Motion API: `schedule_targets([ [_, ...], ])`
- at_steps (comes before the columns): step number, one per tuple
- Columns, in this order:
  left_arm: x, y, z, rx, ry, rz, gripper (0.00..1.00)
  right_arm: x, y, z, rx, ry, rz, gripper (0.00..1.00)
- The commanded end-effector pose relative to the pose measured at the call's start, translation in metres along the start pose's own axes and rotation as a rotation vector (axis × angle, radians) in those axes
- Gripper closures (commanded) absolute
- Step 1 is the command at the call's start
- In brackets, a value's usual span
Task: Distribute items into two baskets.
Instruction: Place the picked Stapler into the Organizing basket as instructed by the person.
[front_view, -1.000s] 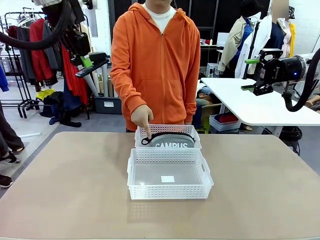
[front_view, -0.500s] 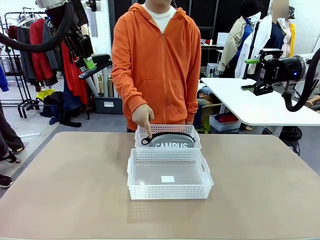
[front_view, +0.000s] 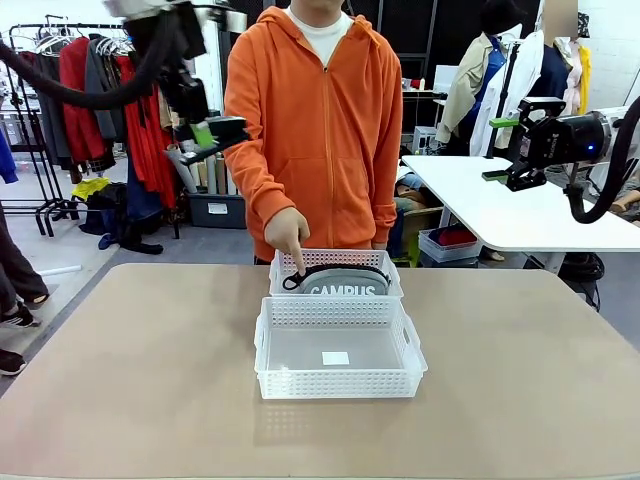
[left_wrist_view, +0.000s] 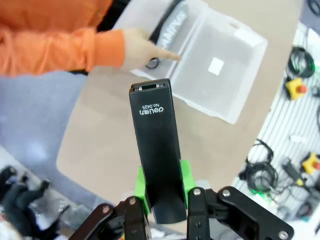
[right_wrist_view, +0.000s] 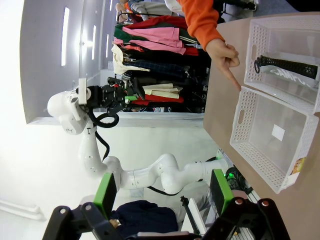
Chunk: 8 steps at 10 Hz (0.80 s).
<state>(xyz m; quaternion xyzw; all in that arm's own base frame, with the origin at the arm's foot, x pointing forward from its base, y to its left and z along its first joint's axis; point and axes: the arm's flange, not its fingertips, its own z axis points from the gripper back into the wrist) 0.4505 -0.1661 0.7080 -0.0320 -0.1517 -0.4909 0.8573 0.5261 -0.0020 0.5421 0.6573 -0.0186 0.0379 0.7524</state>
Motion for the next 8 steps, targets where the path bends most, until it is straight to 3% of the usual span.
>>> schedule_targets([
  [1,0.028,-0.019,0.000,0.019,0.040,-0.151,1.00,0.000,0.003,0.001,0.000,0.001,0.004,0.00],
  [8,0.087,-0.106,-0.072,0.082,0.131,-0.486,1.00,0.000,0.003,0.001,0.000,0.001,0.004,0.00],
])
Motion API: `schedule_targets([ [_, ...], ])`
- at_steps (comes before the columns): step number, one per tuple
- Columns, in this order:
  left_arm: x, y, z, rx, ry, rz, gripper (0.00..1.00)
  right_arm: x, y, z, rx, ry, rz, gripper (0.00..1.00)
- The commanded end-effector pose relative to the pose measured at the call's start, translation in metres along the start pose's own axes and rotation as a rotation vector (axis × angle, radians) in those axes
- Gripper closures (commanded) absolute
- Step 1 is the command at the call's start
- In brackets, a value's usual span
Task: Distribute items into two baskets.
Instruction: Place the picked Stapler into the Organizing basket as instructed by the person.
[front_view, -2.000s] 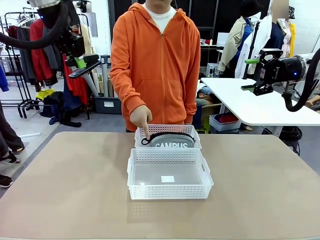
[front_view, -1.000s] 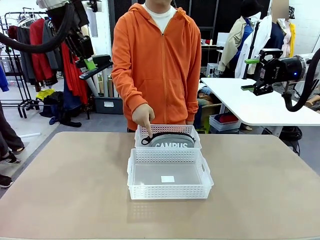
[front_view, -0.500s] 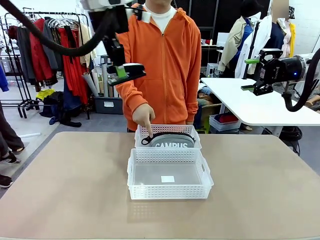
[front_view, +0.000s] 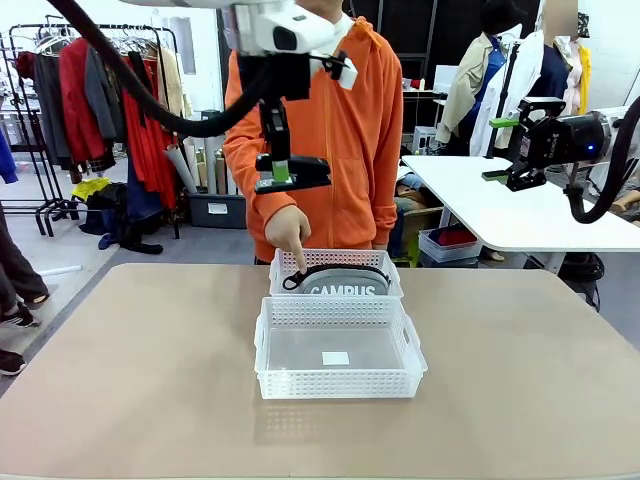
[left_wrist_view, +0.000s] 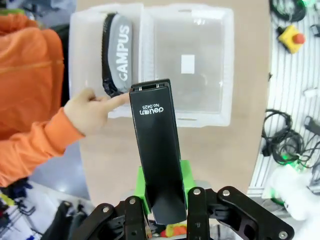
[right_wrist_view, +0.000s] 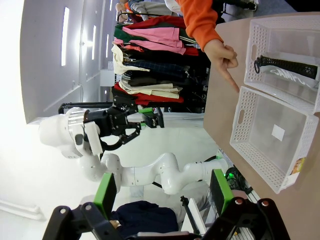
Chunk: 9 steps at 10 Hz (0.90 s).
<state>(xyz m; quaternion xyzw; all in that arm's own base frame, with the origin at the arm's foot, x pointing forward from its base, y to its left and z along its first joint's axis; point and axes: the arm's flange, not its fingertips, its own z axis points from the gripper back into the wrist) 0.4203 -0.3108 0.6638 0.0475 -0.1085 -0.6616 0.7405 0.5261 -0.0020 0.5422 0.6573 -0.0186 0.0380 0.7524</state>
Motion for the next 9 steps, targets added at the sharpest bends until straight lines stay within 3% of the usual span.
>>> schedule_targets([
  [1,0.012,-0.017,-0.014,0.045,0.022,-0.076,1.00,0.000,0.003,0.001,0.000,0.001,0.004,0.00],
  [5,0.046,-0.047,-0.056,0.001,0.027,-0.190,1.00,0.000,0.003,0.001,0.000,0.001,0.004,0.00],
  [9,0.062,-0.054,-0.071,-0.029,0.040,-0.181,1.00,0.000,0.003,0.001,0.000,0.001,0.004,0.00],
])
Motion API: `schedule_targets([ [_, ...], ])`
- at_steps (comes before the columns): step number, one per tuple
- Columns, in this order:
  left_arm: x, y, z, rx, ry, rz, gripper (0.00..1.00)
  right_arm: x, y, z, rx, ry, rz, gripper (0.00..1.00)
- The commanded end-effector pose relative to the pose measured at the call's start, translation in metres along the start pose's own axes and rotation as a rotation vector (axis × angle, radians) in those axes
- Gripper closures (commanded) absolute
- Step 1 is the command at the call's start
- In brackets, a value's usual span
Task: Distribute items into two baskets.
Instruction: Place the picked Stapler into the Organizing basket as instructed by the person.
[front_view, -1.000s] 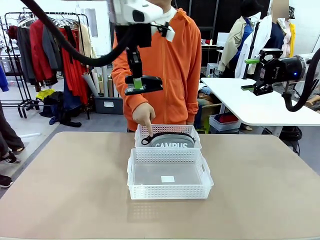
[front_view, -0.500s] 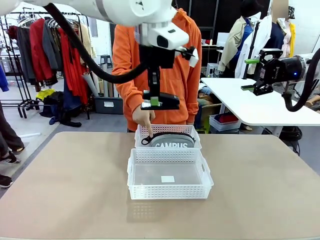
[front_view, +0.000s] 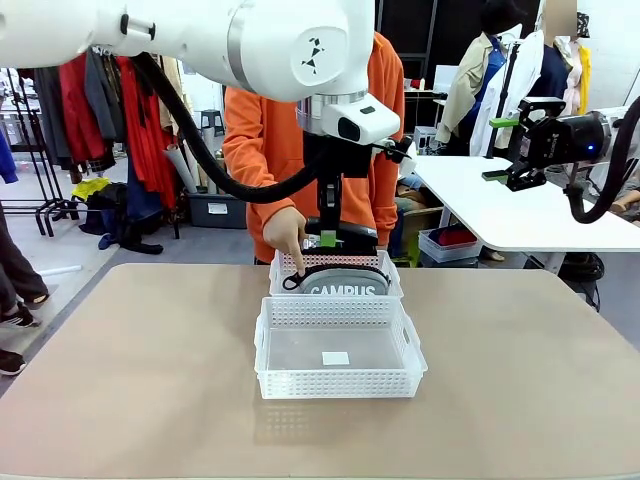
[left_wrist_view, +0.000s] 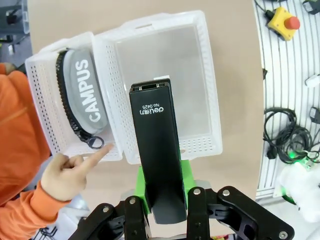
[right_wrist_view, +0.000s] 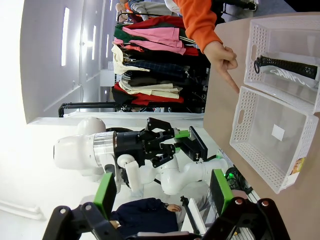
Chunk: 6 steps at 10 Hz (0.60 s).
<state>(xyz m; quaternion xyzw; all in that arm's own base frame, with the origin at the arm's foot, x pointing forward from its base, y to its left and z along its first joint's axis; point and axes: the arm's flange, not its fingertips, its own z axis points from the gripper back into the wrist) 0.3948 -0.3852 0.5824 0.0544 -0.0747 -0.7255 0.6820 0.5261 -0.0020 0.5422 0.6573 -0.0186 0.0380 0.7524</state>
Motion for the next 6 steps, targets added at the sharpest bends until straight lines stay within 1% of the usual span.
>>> schedule_targets([
  [1,-0.001,-0.003,0.008,0.014,0.001,-0.004,1.00,0.000,0.003,0.001,0.000,0.001,0.004,0.00],
  [5,0.001,-0.001,0.003,0.005,-0.002,-0.002,1.00,0.000,0.003,0.001,0.000,0.001,0.004,0.00],
  [6,0.003,0.013,-0.015,-0.054,-0.019,-0.068,1.00,0.000,0.003,0.001,0.000,0.001,0.004,0.00],
])
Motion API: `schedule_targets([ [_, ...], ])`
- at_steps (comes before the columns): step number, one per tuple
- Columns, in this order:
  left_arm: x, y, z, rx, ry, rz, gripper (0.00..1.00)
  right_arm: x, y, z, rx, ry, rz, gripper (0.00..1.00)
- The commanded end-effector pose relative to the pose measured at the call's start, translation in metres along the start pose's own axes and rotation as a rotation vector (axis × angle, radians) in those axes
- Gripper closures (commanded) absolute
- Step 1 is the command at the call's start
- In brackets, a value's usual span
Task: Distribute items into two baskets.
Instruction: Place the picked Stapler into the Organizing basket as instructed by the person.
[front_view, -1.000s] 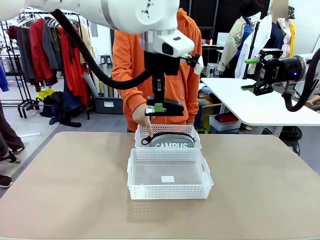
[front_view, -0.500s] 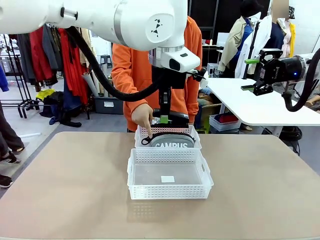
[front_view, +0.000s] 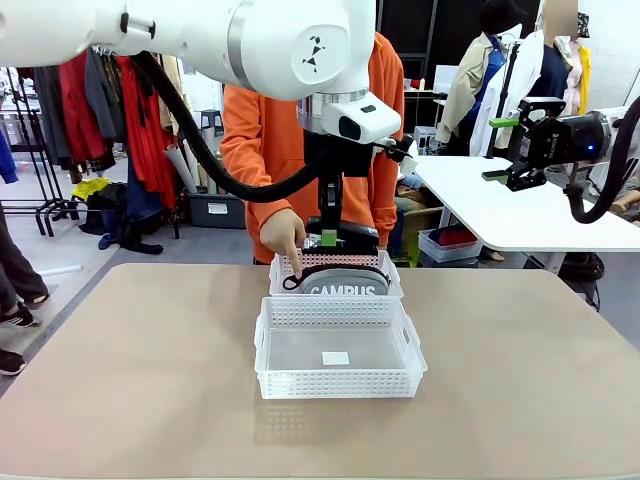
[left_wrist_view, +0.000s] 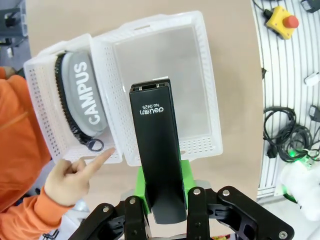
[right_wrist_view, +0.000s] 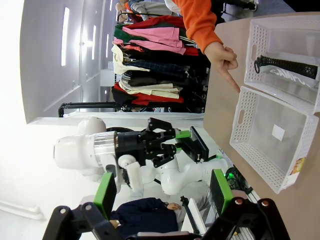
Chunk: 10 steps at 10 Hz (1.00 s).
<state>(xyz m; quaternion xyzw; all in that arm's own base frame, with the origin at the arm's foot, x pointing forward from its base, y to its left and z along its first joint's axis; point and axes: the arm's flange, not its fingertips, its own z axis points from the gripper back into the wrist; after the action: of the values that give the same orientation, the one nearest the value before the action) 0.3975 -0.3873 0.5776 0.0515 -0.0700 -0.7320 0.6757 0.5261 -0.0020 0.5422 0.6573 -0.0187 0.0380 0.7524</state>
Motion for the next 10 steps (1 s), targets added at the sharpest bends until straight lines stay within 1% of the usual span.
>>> schedule_targets([
  [1,0.009,0.022,-0.028,-0.118,-0.032,-0.036,1.00,0.000,0.002,0.001,0.000,0.001,0.004,0.00],
  [3,0.018,0.033,-0.056,-0.151,-0.025,-0.050,1.00,0.000,0.002,0.001,0.000,0.001,0.004,0.00],
  [4,0.023,0.034,-0.068,-0.167,-0.048,-0.061,1.00,0.000,0.002,0.001,0.000,0.001,0.004,0.00],
  [6,0.028,0.039,-0.103,-0.241,-0.036,-0.076,1.00,0.000,0.002,0.001,0.000,0.001,0.004,0.00],
  [8,0.033,0.038,-0.139,-0.255,-0.014,-0.086,1.00,0.000,0.002,0.001,0.000,0.001,0.004,0.00],
  [10,0.035,0.042,-0.173,-0.272,-0.013,-0.072,1.00,0.000,0.002,0.001,0.000,0.001,0.004,0.00],
])
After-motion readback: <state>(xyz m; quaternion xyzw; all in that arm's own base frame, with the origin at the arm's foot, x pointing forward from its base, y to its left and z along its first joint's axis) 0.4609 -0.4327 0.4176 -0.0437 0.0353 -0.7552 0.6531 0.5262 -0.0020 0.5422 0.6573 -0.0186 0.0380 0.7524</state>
